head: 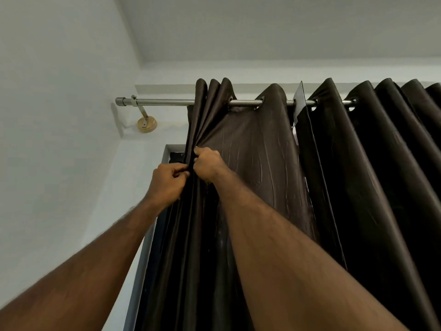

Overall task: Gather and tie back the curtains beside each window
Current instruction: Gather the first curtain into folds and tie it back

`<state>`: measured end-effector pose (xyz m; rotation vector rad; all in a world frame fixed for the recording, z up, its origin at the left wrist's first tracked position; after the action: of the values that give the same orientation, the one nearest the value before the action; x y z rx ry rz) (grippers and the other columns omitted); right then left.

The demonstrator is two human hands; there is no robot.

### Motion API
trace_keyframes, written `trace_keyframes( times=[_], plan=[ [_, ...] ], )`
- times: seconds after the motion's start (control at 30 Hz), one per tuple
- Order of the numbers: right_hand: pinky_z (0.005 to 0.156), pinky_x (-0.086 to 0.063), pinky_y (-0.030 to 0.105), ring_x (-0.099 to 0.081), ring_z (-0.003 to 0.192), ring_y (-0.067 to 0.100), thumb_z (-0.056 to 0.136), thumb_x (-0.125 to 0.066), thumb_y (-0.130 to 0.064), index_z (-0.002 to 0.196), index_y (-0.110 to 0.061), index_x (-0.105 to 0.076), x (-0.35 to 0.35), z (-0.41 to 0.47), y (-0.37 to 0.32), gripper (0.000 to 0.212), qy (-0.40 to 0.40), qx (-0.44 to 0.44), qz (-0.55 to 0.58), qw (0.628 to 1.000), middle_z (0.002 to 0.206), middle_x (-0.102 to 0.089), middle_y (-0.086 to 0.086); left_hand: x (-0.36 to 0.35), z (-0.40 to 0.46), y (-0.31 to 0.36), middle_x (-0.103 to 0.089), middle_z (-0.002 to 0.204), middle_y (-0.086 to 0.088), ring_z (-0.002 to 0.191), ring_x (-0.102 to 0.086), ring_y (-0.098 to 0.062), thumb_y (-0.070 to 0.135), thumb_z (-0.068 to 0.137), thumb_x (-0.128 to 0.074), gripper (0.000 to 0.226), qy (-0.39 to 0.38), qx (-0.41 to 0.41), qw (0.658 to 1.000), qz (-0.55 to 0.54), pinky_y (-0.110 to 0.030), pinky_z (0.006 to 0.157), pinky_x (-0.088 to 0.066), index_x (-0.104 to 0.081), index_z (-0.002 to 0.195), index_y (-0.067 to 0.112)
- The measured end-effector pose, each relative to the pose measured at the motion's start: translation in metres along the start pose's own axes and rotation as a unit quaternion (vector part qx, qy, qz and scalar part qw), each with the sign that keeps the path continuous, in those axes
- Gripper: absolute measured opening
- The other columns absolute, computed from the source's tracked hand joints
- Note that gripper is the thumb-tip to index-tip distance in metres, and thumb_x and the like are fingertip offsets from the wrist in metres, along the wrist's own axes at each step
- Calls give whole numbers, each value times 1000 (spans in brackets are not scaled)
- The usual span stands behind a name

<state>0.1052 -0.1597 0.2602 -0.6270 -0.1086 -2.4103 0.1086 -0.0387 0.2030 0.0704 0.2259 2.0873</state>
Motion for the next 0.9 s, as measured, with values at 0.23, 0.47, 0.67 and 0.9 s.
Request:
trace_keyframes(
  times=[0.23, 0.47, 0.67, 0.9],
  plan=[
    [101, -53, 31, -61, 122, 24, 97, -52, -11, 129, -18, -69, 47, -43, 61, 37, 115, -10, 136, 984, 131, -66, 8, -40, -7, 20, -62, 63, 3, 59, -59, -14, 71, 68, -75, 61, 24, 15, 994, 107, -28, 56, -49, -64, 74, 12],
    [94, -47, 49, -49, 123, 33, 82, -74, -46, 129, -16, -52, 150, -96, 118, 60, 372, -120, -221, 894, 132, -52, 9, -49, -13, 27, -73, 88, -10, 85, -71, -27, 32, 79, -77, 41, 26, 34, 989, 142, -44, 83, -61, -74, 113, 9],
    [95, -54, 46, -58, 119, 34, 99, -62, -30, 136, -12, -48, 124, -89, 165, 44, 170, -206, -100, 958, 131, -56, 15, -42, -15, 14, -74, 78, -4, 71, -71, -19, 18, 85, -72, 16, 6, 26, 992, 120, -41, 75, -63, -76, 99, 9],
    [92, -49, 39, -60, 115, 43, 96, -51, -12, 118, -7, -63, 32, -26, 62, 26, 62, -59, -72, 994, 123, -62, 23, -25, -21, 8, -73, 116, -10, 107, -70, -23, 5, 88, -73, 39, -27, -25, 997, 73, -31, 96, -54, -68, 126, 4]
  ],
)
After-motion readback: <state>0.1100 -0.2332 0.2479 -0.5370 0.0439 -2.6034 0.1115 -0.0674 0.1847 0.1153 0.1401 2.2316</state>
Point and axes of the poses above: each hand's wrist, its own z-axis towards the middle knuckle, its own x-axis out of the back of the hand, y = z × x, the point moved 7 cm from there along z, towards the middle knuckle
